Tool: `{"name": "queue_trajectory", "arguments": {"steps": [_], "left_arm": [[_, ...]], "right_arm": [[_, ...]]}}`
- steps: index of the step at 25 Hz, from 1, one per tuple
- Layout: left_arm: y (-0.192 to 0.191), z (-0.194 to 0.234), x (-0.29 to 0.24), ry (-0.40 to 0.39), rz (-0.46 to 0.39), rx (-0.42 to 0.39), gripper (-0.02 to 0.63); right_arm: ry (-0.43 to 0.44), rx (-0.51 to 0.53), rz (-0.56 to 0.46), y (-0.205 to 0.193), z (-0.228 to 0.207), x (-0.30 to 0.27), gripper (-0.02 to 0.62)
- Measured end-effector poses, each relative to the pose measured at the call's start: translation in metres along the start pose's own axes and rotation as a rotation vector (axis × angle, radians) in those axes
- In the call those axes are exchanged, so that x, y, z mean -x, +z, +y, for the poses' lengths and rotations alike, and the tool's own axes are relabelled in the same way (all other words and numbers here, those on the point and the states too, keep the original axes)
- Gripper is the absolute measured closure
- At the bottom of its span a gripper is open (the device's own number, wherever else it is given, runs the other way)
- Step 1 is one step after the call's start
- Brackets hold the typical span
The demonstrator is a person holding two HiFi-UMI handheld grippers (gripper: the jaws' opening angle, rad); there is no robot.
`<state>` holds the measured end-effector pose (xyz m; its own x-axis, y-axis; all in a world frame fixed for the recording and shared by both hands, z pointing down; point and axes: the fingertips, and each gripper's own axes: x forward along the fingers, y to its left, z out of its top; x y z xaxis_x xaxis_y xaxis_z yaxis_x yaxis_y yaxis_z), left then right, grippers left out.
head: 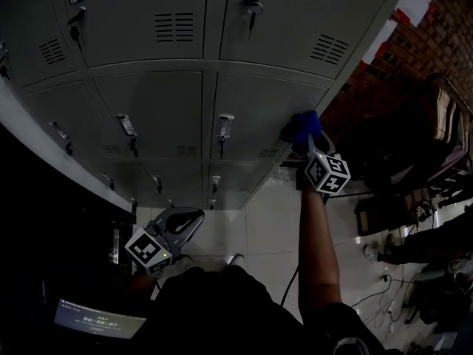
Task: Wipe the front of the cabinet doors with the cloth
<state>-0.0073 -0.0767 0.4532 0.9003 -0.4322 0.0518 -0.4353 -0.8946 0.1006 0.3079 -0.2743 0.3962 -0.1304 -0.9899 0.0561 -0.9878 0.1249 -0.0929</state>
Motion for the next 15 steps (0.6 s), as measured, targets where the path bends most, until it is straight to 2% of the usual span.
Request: {"name": "queue_trajectory", "arguments": {"steps": [6, 15], "left_arm": [[0.004, -0.004, 0.003, 0.0, -0.003, 0.009, 0.603], [0.001, 0.004, 0.019, 0.046, -0.014, 0.002, 0.603]], "right_arm": [[0.038, -0.046, -0.04, 0.008, 0.021, 0.01, 0.526], [0.275, -0.019, 0.014, -0.024, 0.147, -0.006, 0.526]]}}
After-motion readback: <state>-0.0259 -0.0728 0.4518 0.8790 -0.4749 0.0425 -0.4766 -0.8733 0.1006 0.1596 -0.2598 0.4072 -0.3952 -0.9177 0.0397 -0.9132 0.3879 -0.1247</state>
